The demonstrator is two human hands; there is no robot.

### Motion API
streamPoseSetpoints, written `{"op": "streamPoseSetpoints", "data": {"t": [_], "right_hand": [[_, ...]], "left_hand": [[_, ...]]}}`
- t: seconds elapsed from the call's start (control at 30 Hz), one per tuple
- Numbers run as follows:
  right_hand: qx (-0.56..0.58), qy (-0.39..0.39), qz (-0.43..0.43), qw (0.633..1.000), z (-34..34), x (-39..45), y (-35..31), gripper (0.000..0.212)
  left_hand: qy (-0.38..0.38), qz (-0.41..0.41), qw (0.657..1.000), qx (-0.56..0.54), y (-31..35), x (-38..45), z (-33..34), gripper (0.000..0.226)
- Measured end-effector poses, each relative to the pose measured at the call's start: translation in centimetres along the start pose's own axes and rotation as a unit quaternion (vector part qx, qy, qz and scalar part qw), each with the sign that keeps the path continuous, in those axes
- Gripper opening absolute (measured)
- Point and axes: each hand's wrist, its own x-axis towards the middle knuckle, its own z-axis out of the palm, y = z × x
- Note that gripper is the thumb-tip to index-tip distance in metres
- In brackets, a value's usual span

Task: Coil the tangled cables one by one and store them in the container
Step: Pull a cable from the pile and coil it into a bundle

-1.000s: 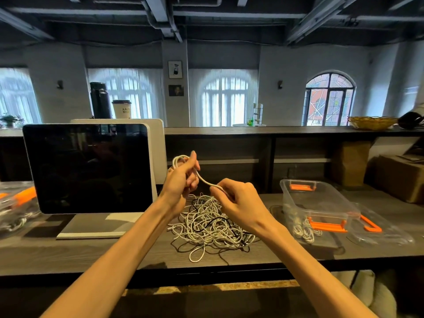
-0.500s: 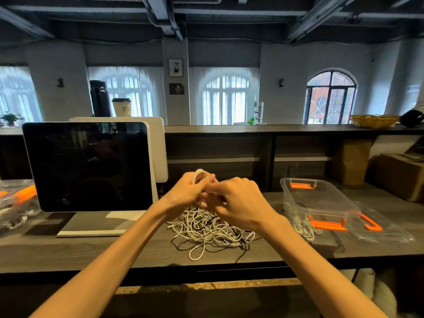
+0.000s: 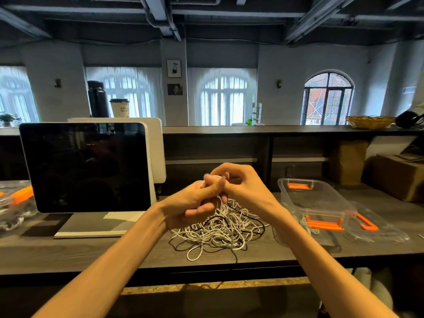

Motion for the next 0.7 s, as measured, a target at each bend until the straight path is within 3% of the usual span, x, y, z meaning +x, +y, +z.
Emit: {"op": "streamPoseSetpoints", "data": {"t": [0.1,0.2,0.3,0.5,0.7], "right_hand": [[0.082,0.055,0.059,0.993,-0.2,-0.5,0.6,0.022],[0.017,0.115,0.039,0.992,0.2,-0.8,1.3,0.013],[-0.020,0.175,-0.004,0.984,1.1,-0.8,1.0,0.008],[-0.029,0.201,0.005,0.979,2.4,-1.0,0.6,0.010],[-0.083,0.177,0.016,0.981,3.8,-0.7,0.8,0.011]], "left_hand": [[0.099,0.058,0.993,-0.025,0.4,0.6,0.0,0.045],[0.206,0.088,0.974,0.032,0.0,1.2,0.0,0.055],[0.263,0.120,0.956,0.054,-0.3,1.8,0.4,0.053],[0.304,0.185,0.934,-0.018,-0.2,2.5,0.6,0.046],[0.310,0.136,0.940,0.032,-0.4,2.7,0.6,0.042]]}}
